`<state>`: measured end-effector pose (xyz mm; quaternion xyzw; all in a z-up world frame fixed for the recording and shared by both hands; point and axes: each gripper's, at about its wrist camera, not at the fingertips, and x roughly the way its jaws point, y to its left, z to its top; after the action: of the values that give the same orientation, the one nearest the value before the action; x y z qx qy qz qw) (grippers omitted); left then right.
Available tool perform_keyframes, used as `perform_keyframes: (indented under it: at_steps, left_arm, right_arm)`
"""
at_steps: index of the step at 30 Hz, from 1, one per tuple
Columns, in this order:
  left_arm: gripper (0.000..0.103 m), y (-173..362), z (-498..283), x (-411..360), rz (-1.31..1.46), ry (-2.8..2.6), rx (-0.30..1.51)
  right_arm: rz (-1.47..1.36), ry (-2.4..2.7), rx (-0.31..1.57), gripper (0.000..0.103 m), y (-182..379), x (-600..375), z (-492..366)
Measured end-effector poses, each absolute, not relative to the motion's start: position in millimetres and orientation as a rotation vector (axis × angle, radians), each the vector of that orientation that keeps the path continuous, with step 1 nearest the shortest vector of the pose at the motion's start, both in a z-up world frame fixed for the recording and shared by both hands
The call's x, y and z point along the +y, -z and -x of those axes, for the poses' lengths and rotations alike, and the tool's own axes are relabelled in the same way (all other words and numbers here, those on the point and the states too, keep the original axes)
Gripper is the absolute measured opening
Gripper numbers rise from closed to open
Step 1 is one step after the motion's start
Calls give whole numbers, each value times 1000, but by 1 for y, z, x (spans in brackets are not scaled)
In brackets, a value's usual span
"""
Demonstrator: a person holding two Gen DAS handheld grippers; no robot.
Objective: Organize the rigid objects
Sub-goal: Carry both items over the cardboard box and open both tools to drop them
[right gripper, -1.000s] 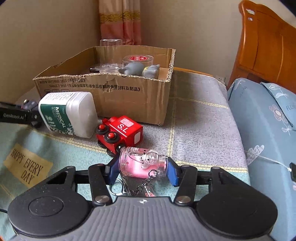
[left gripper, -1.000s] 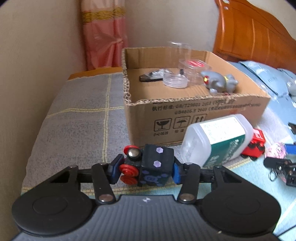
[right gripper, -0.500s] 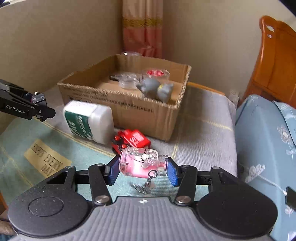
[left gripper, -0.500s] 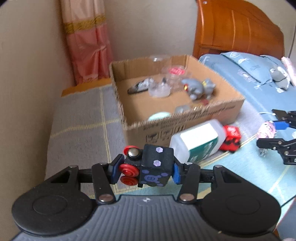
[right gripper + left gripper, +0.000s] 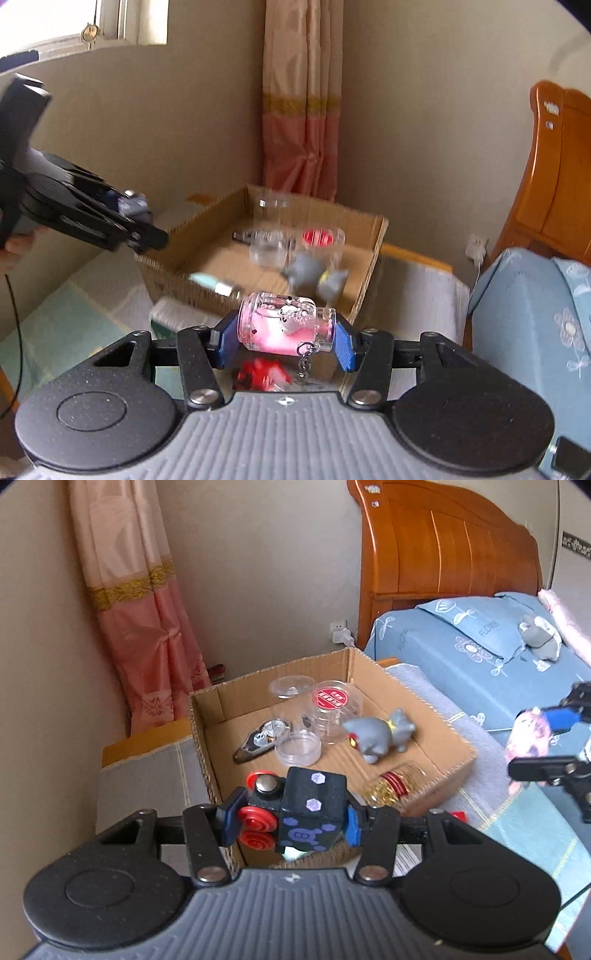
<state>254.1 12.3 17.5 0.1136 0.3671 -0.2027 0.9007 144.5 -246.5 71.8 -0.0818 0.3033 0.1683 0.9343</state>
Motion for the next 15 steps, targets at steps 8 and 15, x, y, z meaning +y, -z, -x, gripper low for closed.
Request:
perform_keyframes:
  at_steps: [8,15]
  left_arm:
    - [52,5,-290,9,-237,387,791]
    - [87,12,-296,19,-212,344,762]
  right_arm:
    - [166,-345,607,57,-83,-245,-173]
    - [182,-356,621,57,-79,-239,-197]
